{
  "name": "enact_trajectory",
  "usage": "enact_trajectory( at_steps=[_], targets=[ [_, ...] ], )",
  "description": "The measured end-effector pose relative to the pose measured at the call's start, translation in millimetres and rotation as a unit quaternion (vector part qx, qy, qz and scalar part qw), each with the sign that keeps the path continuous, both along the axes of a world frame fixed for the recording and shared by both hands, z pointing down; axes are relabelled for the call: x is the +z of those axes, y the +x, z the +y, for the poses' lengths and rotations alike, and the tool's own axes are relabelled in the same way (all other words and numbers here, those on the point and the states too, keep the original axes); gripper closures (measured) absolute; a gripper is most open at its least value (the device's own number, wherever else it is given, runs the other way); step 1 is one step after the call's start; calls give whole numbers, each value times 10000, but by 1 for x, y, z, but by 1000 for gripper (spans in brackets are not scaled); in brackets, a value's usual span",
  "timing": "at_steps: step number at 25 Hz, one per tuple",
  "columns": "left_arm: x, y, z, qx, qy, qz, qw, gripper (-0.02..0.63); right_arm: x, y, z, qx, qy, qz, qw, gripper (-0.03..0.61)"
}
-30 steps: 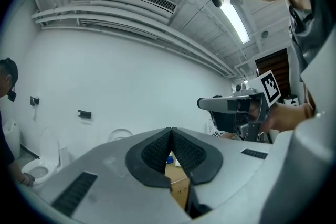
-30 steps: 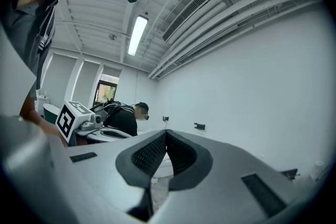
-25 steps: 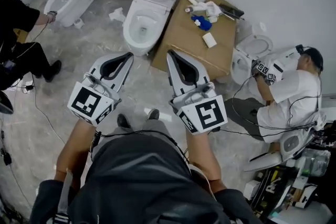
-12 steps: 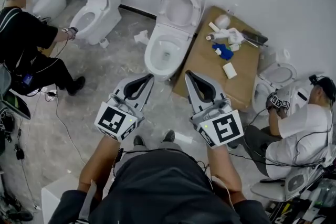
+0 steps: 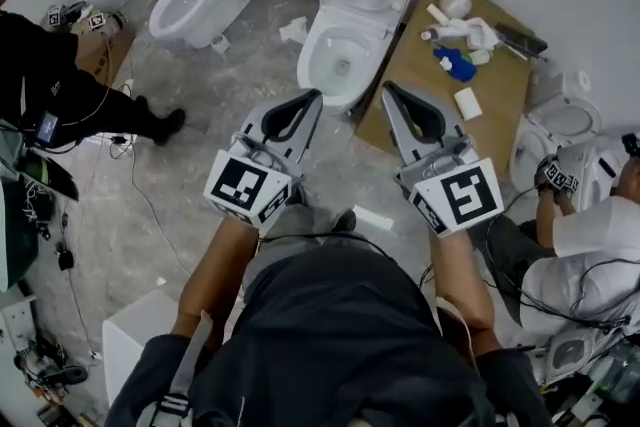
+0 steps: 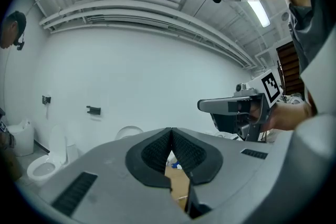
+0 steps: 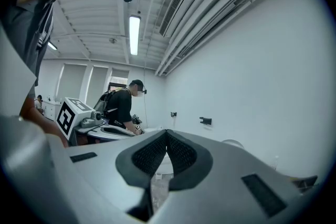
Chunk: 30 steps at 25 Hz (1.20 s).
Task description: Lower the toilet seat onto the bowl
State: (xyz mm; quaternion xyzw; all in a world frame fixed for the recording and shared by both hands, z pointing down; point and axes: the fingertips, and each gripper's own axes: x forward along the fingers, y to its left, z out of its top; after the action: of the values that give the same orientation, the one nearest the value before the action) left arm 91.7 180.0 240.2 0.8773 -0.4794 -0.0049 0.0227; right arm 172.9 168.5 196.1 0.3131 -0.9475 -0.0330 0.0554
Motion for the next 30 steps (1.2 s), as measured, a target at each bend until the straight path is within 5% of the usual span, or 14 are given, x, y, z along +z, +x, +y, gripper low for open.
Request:
enact_trajectory(
  at_steps=[19,30],
  targets=[
    [-1,-87,-103,781,34,74,9969,609,2,-81,-87,942,44,107,9955,571],
    [12,-85,-158,681,-152,58,9975,609,13,-73,-138,901,-97,134,9958,571]
  ],
)
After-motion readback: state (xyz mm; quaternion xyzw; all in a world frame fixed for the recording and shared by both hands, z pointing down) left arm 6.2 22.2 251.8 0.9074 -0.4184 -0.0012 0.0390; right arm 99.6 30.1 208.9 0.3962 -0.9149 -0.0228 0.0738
